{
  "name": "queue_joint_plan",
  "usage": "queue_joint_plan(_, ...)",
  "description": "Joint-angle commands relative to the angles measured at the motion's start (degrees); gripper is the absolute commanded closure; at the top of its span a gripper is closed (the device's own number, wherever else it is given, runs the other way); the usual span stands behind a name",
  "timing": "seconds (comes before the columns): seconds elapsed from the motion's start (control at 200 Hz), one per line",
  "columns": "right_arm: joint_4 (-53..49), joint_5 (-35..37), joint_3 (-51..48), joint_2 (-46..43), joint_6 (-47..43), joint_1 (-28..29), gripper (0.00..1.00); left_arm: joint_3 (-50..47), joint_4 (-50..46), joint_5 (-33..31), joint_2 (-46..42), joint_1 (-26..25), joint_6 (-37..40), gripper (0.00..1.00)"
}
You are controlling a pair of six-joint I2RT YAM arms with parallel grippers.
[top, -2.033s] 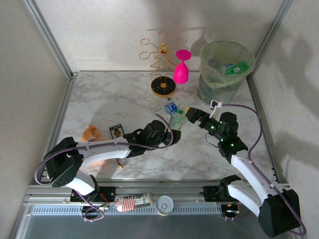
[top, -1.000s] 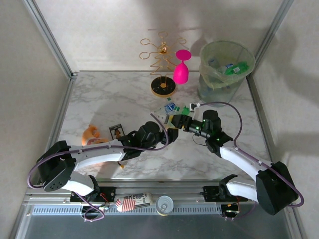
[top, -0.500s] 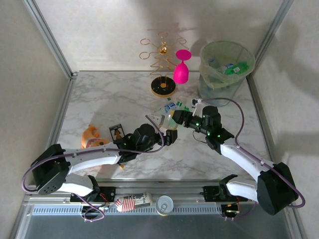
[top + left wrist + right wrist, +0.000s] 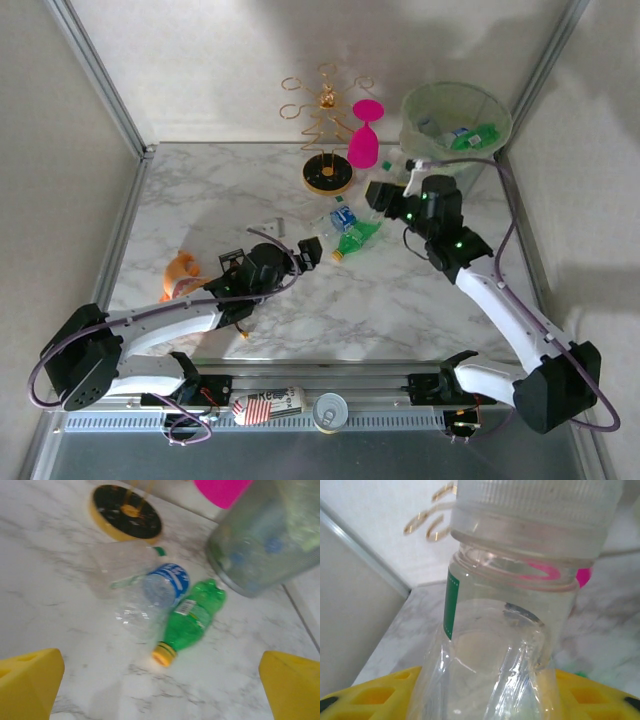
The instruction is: Put the plastic bottles in the bin
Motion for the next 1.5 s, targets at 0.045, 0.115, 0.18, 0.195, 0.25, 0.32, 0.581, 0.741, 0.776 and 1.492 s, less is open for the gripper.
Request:
queue_joint_plan(0.045, -2.3, 4.4, 7.9, 0.5, -4.7, -6.0, 0.47, -2.5, -3.5, -4.1, -2.3, 2.2, -6.2, 0.00)
queue_joint_plan(0.115, -1.7, 5.3, 10.7, 1.5, -5.0, -8.8, 0.47, -3.3, -3.6, -3.8, -2.8, 3.0, -7.3, 0.01)
queue_joint_plan(0.18, -0.5, 5.8, 12.8, 2.5, -4.9, -11.5, 0.47, -4.1, -3.9, -3.6, -3.3, 3.5, -8.1, 0.00)
queue_joint_plan(0.195, -0.2, 5.9, 13.2, 2.8, -4.8, -12.2, 0.47, -4.3, -3.9, -3.6, -3.5, 3.5, -8.2, 0.00)
queue_joint_plan(0.25, 1.1, 6.3, 14.7, 3.9, -4.1, -14.4, 0.47, -4.9, -4.0, -3.5, -4.1, 3.8, -8.5, 0.00)
queue_joint_plan(0.32, 2.7, 6.3, 16.6, 5.7, -2.7, -17.1, 0.47, -5.7, -4.1, -3.6, -5.1, 4.1, -8.9, 0.00)
queue_joint_plan(0.581, 8.2, 7.7, 21.8, 14.6, 3.6, -21.8, 0.47, -8.2, -4.9, -4.0, -9.1, 4.9, -9.2, 0.00)
queue_joint_plan(0.741, 8.6, 7.4, 26.0, 21.3, 5.6, -22.5, 0.46, -9.8, -6.1, -4.2, -12.2, 5.2, -9.3, 0.00)
queue_joint_plan(0.776, 7.7, 7.3, 27.5, 23.0, 5.7, -22.4, 0.46, -10.2, -6.4, -4.3, -12.9, 5.2, -9.3, 0.00)
queue_joint_plan(1.492, -3.3, 3.3, 40.9, 35.0, 3.2, -22.9, 0.13, -14.1, -9.0, -6.4, -21.5, 6.4, -12.4, 0.00)
